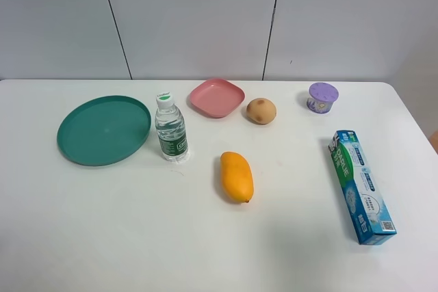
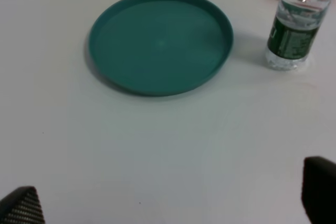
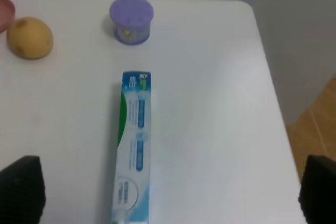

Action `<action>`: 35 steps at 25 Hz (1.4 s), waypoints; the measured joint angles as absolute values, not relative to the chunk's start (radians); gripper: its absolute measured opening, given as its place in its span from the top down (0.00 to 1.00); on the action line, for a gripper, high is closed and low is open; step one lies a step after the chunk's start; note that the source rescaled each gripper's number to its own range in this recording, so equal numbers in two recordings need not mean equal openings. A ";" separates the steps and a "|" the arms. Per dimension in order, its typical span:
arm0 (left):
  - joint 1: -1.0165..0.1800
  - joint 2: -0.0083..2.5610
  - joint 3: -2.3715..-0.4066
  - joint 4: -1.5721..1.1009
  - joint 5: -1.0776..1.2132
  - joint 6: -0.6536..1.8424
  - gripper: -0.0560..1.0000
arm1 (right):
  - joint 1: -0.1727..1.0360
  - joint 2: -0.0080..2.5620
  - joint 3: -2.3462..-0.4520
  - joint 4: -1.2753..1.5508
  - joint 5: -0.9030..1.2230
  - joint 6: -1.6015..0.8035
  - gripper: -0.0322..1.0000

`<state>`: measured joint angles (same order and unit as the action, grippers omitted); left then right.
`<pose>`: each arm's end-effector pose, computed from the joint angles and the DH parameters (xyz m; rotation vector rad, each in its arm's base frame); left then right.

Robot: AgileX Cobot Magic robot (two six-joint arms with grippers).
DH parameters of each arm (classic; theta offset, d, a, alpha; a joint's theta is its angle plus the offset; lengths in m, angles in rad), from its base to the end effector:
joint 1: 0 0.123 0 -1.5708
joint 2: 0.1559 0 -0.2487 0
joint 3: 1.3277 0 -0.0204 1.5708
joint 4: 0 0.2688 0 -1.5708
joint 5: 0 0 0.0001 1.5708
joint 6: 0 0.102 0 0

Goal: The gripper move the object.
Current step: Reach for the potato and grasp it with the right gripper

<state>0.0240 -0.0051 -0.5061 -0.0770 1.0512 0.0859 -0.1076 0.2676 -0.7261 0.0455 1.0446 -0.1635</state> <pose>0.0564 -0.0055 0.2841 0.0662 2.0202 -0.0222 0.0819 -0.0048 0.3333 -0.0584 2.0699 -0.1119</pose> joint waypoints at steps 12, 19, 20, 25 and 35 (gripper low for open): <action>0.024 -0.005 -0.506 -0.077 1.051 0.086 0.00 | -0.108 0.934 -1.081 0.099 0.976 -0.410 0.03; 0.024 -0.005 -0.506 -0.077 1.051 0.086 0.00 | -0.108 1.297 -1.246 0.200 0.885 -0.626 0.03; 0.024 -0.005 -0.506 -0.077 1.051 0.086 0.00 | -0.108 1.338 -1.261 0.225 0.875 -0.658 0.03; 0.024 -0.005 -0.506 -0.077 1.051 0.086 0.00 | -0.072 1.510 -1.296 0.314 0.818 -0.849 0.03; 0.024 -0.005 -0.506 -0.077 1.051 0.086 0.00 | 0.178 1.743 -1.296 0.332 0.559 -0.902 0.03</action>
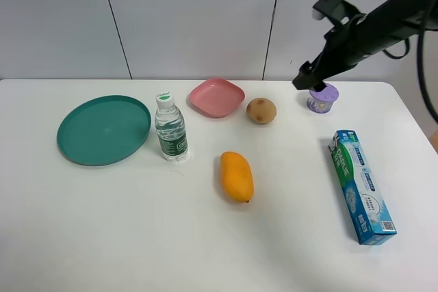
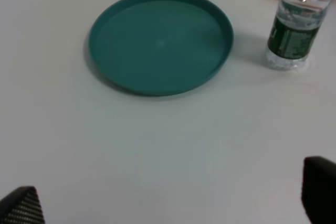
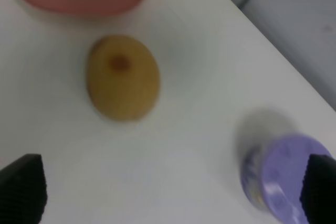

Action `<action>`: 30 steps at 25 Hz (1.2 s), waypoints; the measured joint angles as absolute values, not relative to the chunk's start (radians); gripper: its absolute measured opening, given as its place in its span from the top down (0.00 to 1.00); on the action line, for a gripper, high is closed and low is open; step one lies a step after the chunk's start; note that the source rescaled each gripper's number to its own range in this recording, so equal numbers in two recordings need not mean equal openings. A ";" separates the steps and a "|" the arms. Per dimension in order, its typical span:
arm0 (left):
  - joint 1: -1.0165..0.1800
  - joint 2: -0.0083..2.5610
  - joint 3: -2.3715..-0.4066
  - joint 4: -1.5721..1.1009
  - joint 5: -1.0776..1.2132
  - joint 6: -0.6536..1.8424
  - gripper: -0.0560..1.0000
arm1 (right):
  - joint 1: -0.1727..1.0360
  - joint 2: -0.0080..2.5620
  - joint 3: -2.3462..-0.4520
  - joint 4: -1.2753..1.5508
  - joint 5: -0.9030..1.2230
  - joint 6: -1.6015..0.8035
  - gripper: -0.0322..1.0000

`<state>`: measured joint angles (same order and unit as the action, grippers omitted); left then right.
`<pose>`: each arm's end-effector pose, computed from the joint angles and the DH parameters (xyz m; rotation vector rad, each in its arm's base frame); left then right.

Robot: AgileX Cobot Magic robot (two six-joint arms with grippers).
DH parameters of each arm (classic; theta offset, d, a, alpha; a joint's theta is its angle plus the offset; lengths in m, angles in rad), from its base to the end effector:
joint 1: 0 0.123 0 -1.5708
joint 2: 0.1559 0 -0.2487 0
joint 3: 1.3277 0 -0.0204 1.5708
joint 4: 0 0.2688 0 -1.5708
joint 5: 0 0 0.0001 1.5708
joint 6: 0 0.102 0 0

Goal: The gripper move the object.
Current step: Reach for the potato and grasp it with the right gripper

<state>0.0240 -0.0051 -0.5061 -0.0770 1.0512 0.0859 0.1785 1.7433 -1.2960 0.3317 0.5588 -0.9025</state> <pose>0.0564 -0.0055 0.2841 0.0662 2.0202 -0.0222 0.3923 0.0887 0.2044 -1.0177 2.2247 0.0198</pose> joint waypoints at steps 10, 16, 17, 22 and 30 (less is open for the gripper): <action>0.024 -0.005 -0.506 -0.077 1.051 0.086 0.00 | 0.268 1.909 -1.296 0.300 0.363 -0.902 0.07; 0.024 -0.005 -0.506 -0.077 1.051 0.086 0.00 | 0.268 1.959 -1.296 0.303 0.343 -0.891 0.10; 0.024 -0.005 -0.506 -0.077 1.051 0.086 0.00 | 0.268 1.970 -1.297 0.306 0.335 -0.884 0.10; 0.024 -0.005 -0.506 -0.077 1.051 0.086 0.00 | 0.268 2.038 -1.298 0.316 0.277 -0.851 0.10; 0.024 -0.005 -0.506 -0.077 1.051 0.086 0.00 | 0.268 2.110 -1.299 0.444 0.189 -0.831 0.10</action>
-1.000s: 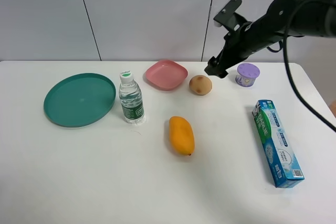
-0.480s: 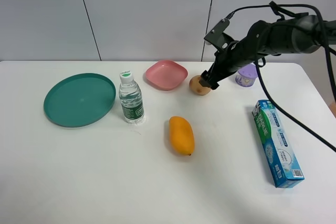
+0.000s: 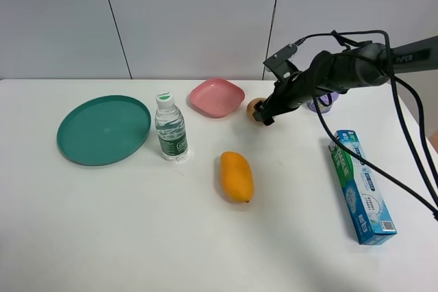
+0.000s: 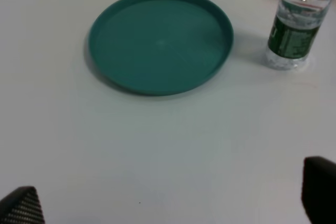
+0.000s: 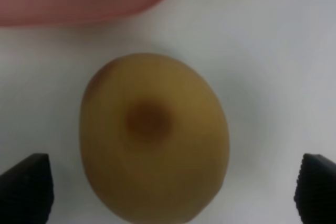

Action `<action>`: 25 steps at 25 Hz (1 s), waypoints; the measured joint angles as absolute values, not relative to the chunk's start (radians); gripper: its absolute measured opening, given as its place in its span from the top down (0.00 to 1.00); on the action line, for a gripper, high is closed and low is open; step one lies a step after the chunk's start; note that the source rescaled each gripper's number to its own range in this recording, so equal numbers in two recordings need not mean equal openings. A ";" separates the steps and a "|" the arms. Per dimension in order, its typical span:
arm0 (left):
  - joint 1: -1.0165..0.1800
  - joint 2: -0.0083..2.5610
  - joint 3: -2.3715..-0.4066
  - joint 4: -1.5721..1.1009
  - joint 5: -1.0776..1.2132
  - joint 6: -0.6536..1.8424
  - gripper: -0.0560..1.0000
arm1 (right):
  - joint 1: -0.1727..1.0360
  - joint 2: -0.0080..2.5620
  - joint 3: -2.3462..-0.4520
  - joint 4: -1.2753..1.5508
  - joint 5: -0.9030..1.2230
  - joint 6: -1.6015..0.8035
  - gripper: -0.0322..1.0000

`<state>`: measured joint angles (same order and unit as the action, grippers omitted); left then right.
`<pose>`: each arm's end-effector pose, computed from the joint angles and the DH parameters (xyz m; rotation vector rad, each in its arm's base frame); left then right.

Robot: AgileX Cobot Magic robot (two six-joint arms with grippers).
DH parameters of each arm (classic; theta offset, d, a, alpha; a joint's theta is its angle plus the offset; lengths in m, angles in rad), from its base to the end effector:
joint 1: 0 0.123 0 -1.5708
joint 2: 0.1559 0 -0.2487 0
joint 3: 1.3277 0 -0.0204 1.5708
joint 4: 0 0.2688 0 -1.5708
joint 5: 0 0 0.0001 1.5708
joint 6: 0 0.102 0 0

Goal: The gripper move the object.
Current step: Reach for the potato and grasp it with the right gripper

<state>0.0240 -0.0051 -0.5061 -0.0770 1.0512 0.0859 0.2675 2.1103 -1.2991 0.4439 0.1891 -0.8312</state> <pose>0.0564 -0.0055 0.2841 0.0662 2.0202 -0.0222 0.4200 0.1237 0.0718 -0.8329 2.3173 0.0446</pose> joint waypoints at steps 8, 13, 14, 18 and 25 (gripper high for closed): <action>0.024 -0.005 -0.506 -0.077 1.051 0.086 0.00 | 0.269 2.161 -1.299 0.525 0.146 -0.831 0.10; 0.024 -0.005 -0.506 -0.077 1.051 0.086 0.00 | 0.297 2.195 -1.300 0.536 0.083 -0.831 0.12; 0.024 -0.005 -0.506 -0.077 1.051 0.086 0.00 | 0.307 2.202 -1.304 0.536 0.067 -0.831 0.13; 0.024 -0.005 -0.506 -0.077 1.051 0.086 0.00 | 0.345 2.236 -1.339 0.536 0.032 -0.831 0.15; 0.024 -0.005 -0.506 -0.077 1.051 0.086 0.00 | 0.356 2.250 -1.355 0.537 0.019 -0.821 0.20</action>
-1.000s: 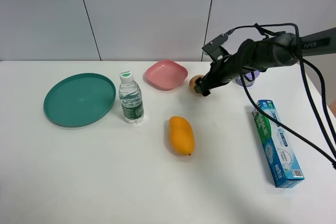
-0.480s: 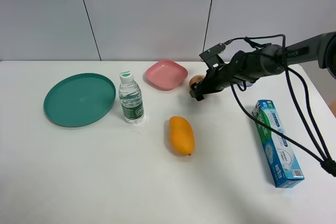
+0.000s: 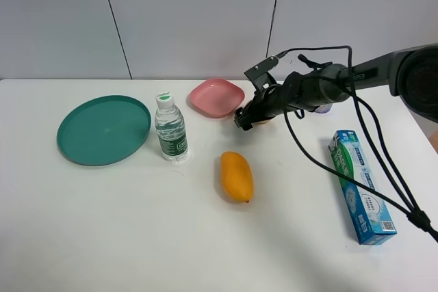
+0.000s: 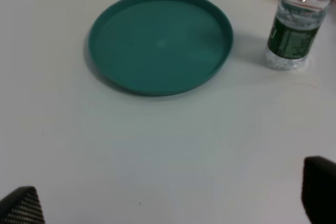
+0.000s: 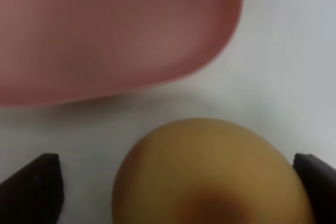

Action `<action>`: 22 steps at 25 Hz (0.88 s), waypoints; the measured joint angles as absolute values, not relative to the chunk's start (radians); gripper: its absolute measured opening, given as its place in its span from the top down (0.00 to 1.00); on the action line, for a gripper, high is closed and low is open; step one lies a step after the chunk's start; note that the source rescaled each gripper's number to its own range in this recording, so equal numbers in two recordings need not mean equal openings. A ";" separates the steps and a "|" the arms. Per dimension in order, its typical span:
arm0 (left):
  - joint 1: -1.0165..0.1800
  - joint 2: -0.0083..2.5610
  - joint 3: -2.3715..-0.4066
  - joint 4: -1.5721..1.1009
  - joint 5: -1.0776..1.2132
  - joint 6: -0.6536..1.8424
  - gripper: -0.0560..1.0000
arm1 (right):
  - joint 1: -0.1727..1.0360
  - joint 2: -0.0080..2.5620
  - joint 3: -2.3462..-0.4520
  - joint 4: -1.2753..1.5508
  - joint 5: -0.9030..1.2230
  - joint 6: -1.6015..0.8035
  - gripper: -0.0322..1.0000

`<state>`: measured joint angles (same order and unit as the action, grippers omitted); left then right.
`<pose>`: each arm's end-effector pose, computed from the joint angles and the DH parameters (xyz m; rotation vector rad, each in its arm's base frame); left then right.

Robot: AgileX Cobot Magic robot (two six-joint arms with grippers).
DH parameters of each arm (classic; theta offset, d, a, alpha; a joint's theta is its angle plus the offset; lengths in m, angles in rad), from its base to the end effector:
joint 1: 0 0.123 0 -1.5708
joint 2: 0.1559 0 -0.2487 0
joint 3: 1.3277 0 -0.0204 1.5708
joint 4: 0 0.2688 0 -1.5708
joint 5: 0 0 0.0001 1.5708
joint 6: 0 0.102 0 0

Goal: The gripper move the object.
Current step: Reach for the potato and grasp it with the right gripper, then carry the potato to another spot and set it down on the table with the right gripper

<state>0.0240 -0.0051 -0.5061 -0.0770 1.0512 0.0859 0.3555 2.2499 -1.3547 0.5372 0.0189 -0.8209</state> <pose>0.0564 -0.0055 0.2841 0.0662 2.0202 -0.0222 0.4253 0.1590 0.0348 -0.7570 2.2727 0.0452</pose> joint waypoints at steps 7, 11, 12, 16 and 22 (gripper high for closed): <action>0.024 -0.005 -0.506 -0.077 1.051 0.086 0.00 | 0.356 2.250 -1.356 0.537 0.008 -0.816 0.52; 0.024 -0.005 -0.506 -0.077 1.051 0.086 0.00 | 0.356 2.232 -1.357 0.537 0.053 -0.816 0.70; 0.024 -0.005 -0.506 -0.077 1.051 0.086 0.00 | 0.356 2.221 -1.357 0.537 0.072 -0.815 0.74; 0.024 -0.005 -0.506 -0.077 1.051 0.086 0.00 | 0.357 2.161 -1.356 0.536 0.169 -0.812 0.91; 0.024 -0.005 -0.506 -0.077 1.051 0.086 0.00 | 0.357 2.004 -1.356 0.486 0.433 -0.750 0.96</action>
